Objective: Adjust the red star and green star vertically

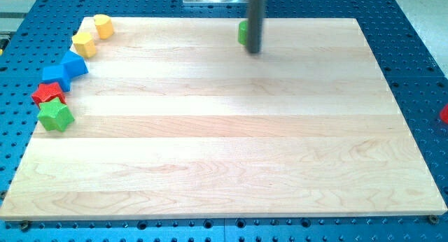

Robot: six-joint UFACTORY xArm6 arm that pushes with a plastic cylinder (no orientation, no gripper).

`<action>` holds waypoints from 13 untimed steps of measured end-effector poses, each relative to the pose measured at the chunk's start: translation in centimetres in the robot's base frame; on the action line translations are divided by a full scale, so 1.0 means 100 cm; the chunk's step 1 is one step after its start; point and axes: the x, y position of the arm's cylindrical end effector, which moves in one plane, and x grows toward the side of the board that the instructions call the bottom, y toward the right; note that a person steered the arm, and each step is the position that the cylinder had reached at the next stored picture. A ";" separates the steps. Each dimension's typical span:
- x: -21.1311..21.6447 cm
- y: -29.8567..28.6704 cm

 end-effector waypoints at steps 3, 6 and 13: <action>0.028 -0.178; 0.238 -0.259; 0.216 -0.409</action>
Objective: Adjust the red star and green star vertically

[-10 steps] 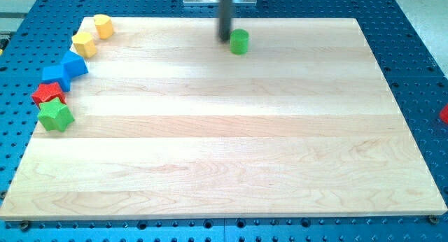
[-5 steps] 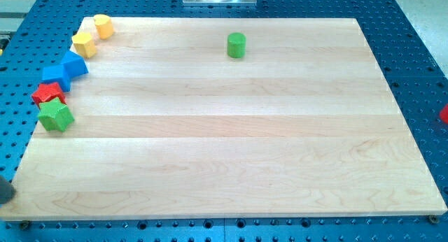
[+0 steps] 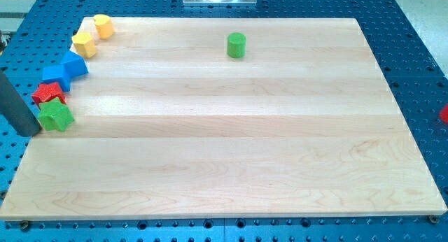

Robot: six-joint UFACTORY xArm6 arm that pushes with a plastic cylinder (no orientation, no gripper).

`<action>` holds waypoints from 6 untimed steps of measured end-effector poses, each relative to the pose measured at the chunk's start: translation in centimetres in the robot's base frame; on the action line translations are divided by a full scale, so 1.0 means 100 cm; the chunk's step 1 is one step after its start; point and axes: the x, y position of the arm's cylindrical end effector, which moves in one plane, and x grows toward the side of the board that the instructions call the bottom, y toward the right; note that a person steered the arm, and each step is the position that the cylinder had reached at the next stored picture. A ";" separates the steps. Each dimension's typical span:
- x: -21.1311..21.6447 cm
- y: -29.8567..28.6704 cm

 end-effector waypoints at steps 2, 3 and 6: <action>-0.025 0.000; -0.027 0.000; -0.030 0.000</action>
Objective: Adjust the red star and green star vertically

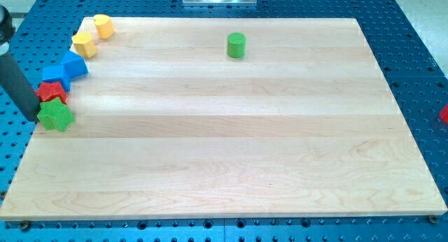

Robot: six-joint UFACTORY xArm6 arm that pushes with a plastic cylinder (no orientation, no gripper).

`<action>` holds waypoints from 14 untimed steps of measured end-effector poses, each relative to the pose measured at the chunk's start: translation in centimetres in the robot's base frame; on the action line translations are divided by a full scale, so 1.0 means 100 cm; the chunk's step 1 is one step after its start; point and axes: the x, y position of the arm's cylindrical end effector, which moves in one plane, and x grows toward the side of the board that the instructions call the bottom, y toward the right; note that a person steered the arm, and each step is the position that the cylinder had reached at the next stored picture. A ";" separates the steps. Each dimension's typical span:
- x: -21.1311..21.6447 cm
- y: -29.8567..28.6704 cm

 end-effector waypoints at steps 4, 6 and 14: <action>0.000 0.000; -0.025 -0.001; 0.082 0.081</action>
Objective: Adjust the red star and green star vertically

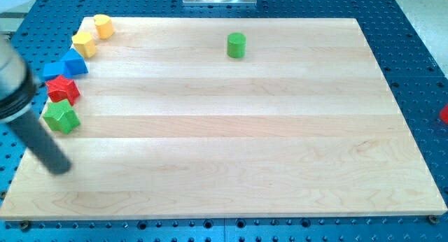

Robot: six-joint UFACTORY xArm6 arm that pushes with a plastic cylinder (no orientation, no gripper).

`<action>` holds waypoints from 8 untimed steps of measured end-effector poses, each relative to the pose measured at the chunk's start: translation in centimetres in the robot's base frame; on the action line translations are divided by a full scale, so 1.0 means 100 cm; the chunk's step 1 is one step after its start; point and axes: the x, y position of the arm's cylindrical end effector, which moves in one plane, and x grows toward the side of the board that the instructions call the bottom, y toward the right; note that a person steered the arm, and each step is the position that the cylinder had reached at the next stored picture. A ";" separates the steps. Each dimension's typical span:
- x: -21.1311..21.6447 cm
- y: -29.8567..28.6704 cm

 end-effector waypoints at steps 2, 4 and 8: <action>-0.050 0.035; -0.050 0.001; -0.076 0.101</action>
